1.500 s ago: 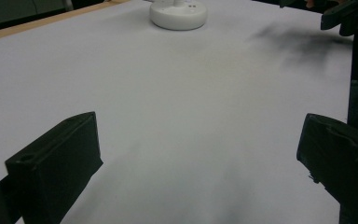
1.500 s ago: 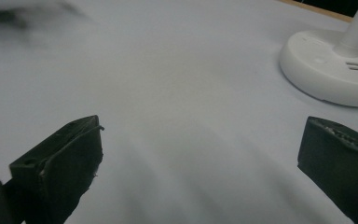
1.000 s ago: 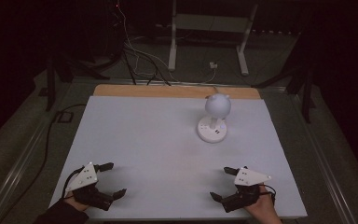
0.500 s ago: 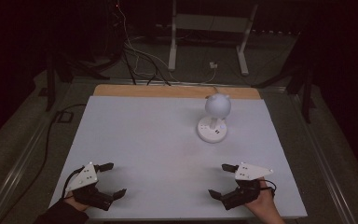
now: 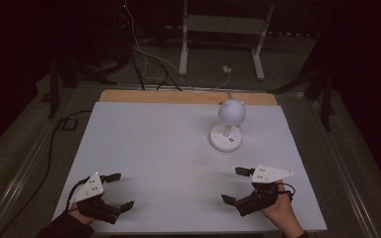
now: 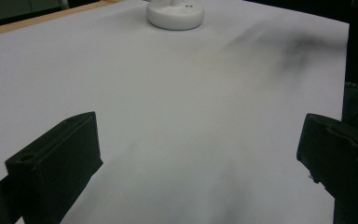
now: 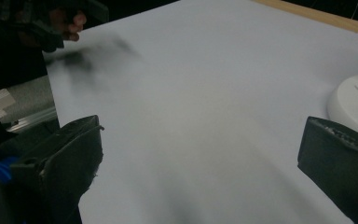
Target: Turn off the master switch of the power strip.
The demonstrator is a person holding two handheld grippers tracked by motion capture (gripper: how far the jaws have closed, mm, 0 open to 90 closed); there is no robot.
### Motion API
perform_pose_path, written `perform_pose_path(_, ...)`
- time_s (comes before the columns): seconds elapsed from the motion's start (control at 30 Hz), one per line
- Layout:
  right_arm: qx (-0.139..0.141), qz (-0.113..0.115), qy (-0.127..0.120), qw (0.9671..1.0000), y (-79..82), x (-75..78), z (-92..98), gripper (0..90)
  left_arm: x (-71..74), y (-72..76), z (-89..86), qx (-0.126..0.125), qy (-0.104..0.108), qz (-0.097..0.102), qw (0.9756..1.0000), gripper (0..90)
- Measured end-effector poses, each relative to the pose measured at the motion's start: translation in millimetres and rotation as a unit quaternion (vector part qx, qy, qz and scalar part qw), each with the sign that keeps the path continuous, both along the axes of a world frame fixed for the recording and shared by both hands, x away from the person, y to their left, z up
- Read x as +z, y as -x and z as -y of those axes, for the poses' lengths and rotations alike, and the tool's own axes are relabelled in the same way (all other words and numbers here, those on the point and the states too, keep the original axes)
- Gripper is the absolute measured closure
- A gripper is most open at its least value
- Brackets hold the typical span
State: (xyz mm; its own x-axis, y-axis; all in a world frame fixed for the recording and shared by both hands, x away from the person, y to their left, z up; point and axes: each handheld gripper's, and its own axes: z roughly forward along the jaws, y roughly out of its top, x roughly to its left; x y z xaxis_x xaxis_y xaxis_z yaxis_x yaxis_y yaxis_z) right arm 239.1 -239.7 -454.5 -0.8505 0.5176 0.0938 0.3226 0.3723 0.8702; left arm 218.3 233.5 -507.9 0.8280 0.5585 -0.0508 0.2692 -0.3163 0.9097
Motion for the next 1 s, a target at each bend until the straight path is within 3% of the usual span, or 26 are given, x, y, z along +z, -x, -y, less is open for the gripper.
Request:
perform_pose_path(0.57,-0.023,0.020,-0.003,0.9995,-19.2,24.8,8.6,0.0,0.1,0.0,-0.1,-0.001,0.003,-0.001,1.0000,0.1)
perform_pose_path(1.0,-0.045,0.026,-0.004,0.9986,-37.1,32.4,16.7,0.0,0.4,0.2,-0.3,-0.002,0.003,0.000,1.0000,0.1)
